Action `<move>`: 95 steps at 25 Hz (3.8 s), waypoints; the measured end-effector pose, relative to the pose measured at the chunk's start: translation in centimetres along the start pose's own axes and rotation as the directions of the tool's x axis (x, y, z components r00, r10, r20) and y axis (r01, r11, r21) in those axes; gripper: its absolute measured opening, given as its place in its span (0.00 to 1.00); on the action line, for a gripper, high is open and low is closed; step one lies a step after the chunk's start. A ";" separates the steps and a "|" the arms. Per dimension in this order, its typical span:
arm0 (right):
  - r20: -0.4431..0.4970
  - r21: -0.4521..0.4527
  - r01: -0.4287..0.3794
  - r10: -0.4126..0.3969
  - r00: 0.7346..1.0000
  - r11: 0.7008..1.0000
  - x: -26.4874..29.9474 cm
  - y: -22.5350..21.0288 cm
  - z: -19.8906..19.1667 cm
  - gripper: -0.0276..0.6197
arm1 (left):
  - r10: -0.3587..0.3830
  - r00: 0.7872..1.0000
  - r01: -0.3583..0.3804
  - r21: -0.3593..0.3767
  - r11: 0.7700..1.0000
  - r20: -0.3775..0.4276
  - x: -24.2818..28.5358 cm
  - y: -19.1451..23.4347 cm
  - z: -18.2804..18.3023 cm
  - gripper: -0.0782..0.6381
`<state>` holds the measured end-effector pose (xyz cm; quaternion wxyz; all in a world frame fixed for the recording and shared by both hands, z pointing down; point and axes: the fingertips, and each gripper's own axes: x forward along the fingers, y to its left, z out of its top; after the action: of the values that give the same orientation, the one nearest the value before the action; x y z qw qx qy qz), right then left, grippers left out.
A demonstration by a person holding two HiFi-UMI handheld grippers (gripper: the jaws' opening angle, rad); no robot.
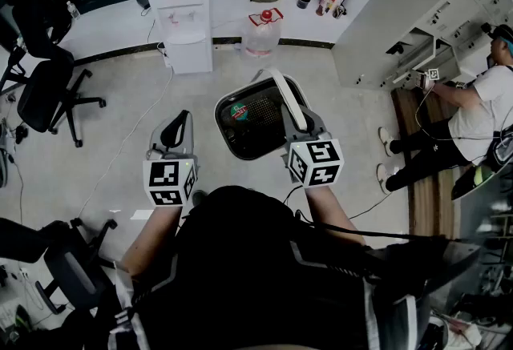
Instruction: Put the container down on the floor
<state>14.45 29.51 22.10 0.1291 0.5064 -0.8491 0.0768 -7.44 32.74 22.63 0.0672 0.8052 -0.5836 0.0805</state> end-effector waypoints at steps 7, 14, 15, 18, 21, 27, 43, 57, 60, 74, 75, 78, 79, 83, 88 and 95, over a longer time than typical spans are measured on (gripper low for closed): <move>-0.005 -0.001 0.005 -0.005 1.000 1.000 -0.1 -0.7 0.2 0.06 | -0.009 1.000 0.009 -0.007 1.000 -0.013 0.2 -0.8 -0.1 0.14; 0.003 0.009 0.011 -0.011 1.000 1.000 -0.2 -0.9 0.3 0.06 | -0.009 1.000 0.009 -0.002 1.000 -0.014 0.3 -0.7 -0.2 0.14; 0.005 0.016 0.012 -0.012 1.000 1.000 -0.2 -0.9 0.3 0.06 | -0.010 1.000 0.010 -0.002 1.000 -0.015 0.3 -0.7 -0.2 0.14; 0.004 0.032 0.008 -0.008 1.000 0.999 -0.1 -0.7 0.3 0.06 | -0.025 1.000 0.025 0.002 1.000 -0.019 0.2 -0.7 -0.2 0.14; 0.000 0.030 0.014 -0.014 1.000 0.999 0.3 -0.2 0.4 0.06 | -0.046 0.999 0.046 0.005 0.999 -0.022 0.4 -0.2 -0.2 0.14; -0.014 0.026 0.038 -0.037 0.999 0.999 1.6 1.2 0.3 0.06 | -0.071 0.997 0.071 0.002 0.997 -0.020 0.8 2.1 -0.6 0.14; -0.023 0.015 0.084 -0.084 0.996 0.996 8.6 2.9 0.8 0.06 | -0.136 0.990 0.136 -0.013 0.991 -0.042 3.6 8.4 -2.6 0.14; -0.015 0.009 -0.040 0.040 0.999 0.999 21.1 -5.8 2.4 0.06 | -0.042 0.992 0.042 -0.009 0.999 -0.121 18.5 9.9 -0.6 0.14; -0.022 -0.004 -0.056 0.056 0.998 0.998 23.3 -8.2 2.8 0.06 | -0.045 0.988 0.044 -0.010 0.999 -0.147 21.5 8.9 -0.2 0.14; -0.054 -0.038 -0.160 0.158 0.986 0.986 31.2 -16.6 2.8 0.06 | 0.031 0.986 -0.029 0.015 0.999 -0.162 32.7 7.0 1.1 0.14; -0.061 -0.042 -0.162 0.159 0.985 0.986 31.7 -16.8 2.7 0.06 | 0.035 0.986 -0.034 0.012 0.999 -0.162 33.1 7.0 1.2 0.14; -0.074 -0.046 -0.157 0.154 0.985 0.986 33.1 -17.5 2.6 0.06 | 0.029 0.985 -0.028 0.010 1.000 -0.167 34.3 7.3 1.2 0.14; -0.075 -0.047 -0.155 0.151 0.986 0.987 33.7 -17.7 2.6 0.06 | 0.026 0.986 -0.025 0.010 1.000 -0.165 34.8 7.5 1.3 0.14; -0.093 -0.049 -0.146 0.141 0.986 0.988 35.7 -18.1 2.3 0.06 | -0.006 0.990 0.004 -0.015 1.000 -0.139 36.5 8.1 1.5 0.14; -0.104 -0.064 -0.135 0.128 0.986 0.989 38.5 -17.7 2.1 0.06 | -0.019 0.988 0.018 -0.010 1.000 -0.155 38.7 10.2 0.9 0.14; -0.123 -0.068 -0.065 0.056 0.991 0.996 43.1 -17.1 0.9 0.06 | -0.084 0.980 0.086 0.002 0.996 -0.180 42.2 13.8 -1.8 0.14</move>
<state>9.80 -15.04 34.05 0.1958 0.4699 -0.8569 0.0808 -7.79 -10.35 33.35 0.1192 0.8192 -0.5398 0.1528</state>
